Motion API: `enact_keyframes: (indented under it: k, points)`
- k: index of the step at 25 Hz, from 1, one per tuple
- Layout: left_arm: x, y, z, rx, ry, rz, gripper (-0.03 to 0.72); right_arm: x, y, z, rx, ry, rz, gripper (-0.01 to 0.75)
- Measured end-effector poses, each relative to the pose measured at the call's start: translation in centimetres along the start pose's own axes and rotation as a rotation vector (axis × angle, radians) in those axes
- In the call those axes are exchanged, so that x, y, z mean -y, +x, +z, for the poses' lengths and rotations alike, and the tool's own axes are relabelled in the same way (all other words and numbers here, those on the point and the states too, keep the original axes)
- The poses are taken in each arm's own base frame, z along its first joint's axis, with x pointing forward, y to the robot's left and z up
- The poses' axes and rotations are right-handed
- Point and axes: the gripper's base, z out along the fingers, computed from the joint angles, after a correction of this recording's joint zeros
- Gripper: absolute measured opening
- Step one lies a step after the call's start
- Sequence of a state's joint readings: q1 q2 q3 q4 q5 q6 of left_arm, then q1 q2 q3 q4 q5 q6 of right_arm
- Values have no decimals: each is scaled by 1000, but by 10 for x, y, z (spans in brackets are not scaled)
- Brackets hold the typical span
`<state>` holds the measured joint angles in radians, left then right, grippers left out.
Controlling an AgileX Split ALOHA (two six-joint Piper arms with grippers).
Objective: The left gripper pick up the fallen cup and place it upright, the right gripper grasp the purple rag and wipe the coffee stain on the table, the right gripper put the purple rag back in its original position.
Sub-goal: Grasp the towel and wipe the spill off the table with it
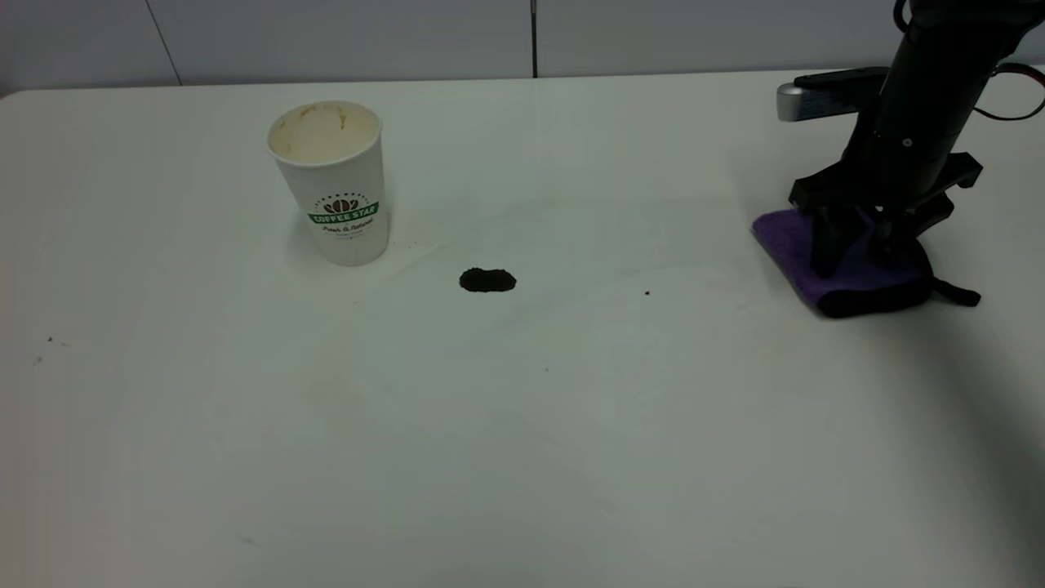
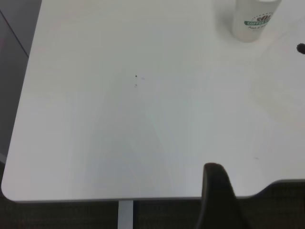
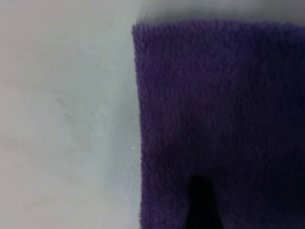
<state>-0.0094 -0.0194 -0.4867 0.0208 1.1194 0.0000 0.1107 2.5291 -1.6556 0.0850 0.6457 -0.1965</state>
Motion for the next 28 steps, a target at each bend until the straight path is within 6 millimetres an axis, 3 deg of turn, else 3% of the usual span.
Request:
enact_keyframes:
  k: [4,6,11,16,19,24,28]
  points:
    - [0,0,0,0,0,0,464,0,0,6,-2,1,-1,494]
    - [0,0,0,0,0,0,464,1,-1,7,-1,2,1,422]
    - [0,0,0,0,0,0,464,-3,-1,10,4,-46,25,86]
    - [0,0,0,0,0,0,464,-21,-11,2,11,-141,11,51]
    - [0,0,0,0,-1,0,464,-51,-29,-23,21,-181,-53,51]
    - [0,0,0,0,-1,6,464,-124,-64,-84,104,-190,-185,51]
    - [0,0,0,0,-1,0,464,-184,-65,-98,107,-153,-287,51]
